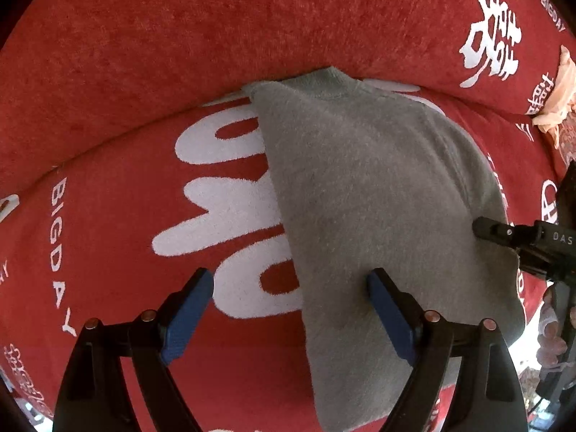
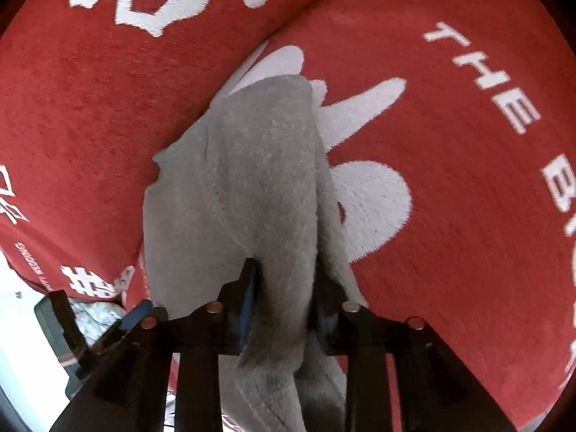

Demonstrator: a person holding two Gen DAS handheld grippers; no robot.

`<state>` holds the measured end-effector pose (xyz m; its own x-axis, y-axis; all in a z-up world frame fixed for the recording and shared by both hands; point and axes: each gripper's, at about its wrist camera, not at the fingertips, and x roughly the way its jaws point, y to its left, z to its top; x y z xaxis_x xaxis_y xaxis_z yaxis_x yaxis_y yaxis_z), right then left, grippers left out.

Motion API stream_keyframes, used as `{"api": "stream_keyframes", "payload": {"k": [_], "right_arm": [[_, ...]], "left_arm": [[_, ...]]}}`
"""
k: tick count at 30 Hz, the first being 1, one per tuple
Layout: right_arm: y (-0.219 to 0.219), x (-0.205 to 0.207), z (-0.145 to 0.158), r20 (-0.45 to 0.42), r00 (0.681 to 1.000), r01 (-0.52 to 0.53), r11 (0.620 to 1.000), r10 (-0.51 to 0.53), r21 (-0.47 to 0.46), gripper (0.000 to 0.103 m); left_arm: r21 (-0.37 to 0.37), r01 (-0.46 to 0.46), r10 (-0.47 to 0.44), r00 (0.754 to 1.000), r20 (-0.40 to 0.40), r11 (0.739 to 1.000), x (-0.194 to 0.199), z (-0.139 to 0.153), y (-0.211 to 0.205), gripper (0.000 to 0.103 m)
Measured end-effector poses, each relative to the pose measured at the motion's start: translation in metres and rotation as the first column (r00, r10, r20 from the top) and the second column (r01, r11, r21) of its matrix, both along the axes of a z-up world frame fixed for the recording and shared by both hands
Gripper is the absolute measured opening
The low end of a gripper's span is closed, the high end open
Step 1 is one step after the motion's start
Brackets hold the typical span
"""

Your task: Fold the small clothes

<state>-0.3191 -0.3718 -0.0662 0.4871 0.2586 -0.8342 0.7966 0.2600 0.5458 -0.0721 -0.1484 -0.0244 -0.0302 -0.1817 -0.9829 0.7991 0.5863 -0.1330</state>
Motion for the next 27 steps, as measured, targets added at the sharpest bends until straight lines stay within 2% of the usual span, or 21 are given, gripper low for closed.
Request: {"api": "stream_keyframes", "payload": {"k": [4,9,11,12,13,15,18,24,27], "right_arm": [[0.006,0.004,0.031,-0.078,0.996,-0.062,0.991,0.053,-0.12,0.032],[0.025,-0.012,0.069,-0.066,0.997,-0.049,0.981,0.037,-0.189,0.032],[0.035,-0.017,0.077,-0.038,0.998,-0.049,0.981,0.042,-0.189,0.024],[0.042,-0.017,0.081,-0.01,0.998,-0.064,0.983,0.064,-0.171,0.017],[0.047,-0.017,0.082,0.008,0.997,-0.08,0.985,0.082,-0.155,0.016],[0.06,-0.011,0.081,0.007,0.991,-0.129,0.98,0.132,-0.15,0.016],[0.071,-0.005,0.07,-0.062,0.983,-0.181,0.972,0.173,-0.152,0.016],[0.069,-0.018,0.022,-0.159,0.98,-0.133,0.989,0.122,-0.067,0.015],[0.065,-0.029,0.012,-0.15,0.986,-0.073,0.997,0.067,-0.031,0.012]], "left_arm": [[0.011,0.023,-0.023,1.0,0.003,1.0,0.0,0.008,0.003,0.089],[0.019,0.054,-0.053,0.998,-0.024,0.998,-0.01,0.016,0.012,0.089],[0.042,0.062,-0.06,0.997,-0.039,0.997,-0.02,0.011,0.018,0.089],[0.047,0.062,-0.06,0.997,-0.045,0.997,-0.023,0.009,0.021,0.089],[0.051,0.063,-0.061,0.997,-0.049,0.997,-0.027,0.008,0.024,0.089],[0.065,0.065,-0.062,0.997,-0.043,0.996,-0.033,0.002,0.028,0.089],[0.078,0.063,-0.059,0.997,-0.049,0.995,-0.038,-0.004,0.032,0.089],[0.081,0.05,-0.044,0.997,-0.065,0.995,-0.039,-0.01,0.035,0.089],[0.082,0.051,-0.046,0.997,-0.061,0.995,-0.04,-0.011,0.035,0.089]]}}
